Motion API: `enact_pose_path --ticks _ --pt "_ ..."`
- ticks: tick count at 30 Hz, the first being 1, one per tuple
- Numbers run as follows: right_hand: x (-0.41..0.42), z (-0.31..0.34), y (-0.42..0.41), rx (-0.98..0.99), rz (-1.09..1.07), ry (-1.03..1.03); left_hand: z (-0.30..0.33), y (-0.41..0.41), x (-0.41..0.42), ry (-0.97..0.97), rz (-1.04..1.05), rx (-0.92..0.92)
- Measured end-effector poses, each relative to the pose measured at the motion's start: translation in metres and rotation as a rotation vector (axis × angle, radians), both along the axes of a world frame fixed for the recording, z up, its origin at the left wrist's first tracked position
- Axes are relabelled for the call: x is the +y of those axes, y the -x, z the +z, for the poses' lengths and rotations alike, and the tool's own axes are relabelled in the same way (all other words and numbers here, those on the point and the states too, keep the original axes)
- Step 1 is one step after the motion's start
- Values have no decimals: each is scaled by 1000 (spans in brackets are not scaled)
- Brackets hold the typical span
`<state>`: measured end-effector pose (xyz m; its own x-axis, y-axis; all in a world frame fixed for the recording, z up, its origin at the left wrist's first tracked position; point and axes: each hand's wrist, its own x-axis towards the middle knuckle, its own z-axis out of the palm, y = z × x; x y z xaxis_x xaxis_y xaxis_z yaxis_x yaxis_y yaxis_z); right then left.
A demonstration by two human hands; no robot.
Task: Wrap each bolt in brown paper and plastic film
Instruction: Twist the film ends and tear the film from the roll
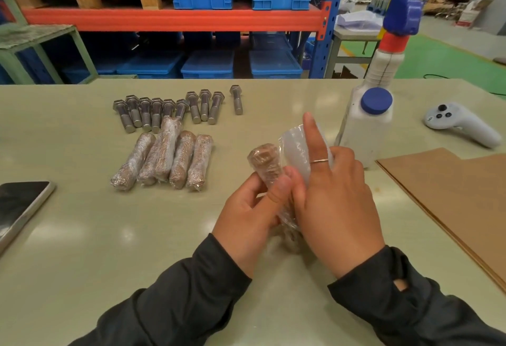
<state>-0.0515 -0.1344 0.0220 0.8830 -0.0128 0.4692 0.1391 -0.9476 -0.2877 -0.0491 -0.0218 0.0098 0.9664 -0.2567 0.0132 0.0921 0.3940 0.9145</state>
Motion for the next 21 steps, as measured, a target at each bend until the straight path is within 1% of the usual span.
enact_pose_path --ticks 2,3,5,9,12,14,16,19,21 --pt "0 -1 0 -3 -5 -21 -3 -2 -1 -32 29 -16" --pt "-1 -2 -1 0 -5 -63 -5 -4 -1 -23 47 -6" --pt "-6 -2 -5 50 13 -201 -7 -6 0 6 47 4" --pt "-21 0 -12 223 149 -454 -8 -7 3 16 69 6" --pt "-25 -2 -11 365 213 -591 -9 -11 6 28 132 90" --pt "-26 -3 -11 355 262 -656 -7 -13 8 56 150 154" --pt "-28 0 -12 292 282 -622 -3 -14 8 81 148 174" --pt "-30 6 -16 239 236 -471 2 -15 11 108 126 170" --pt "-32 6 -16 233 199 -389 3 -16 14 92 111 145"
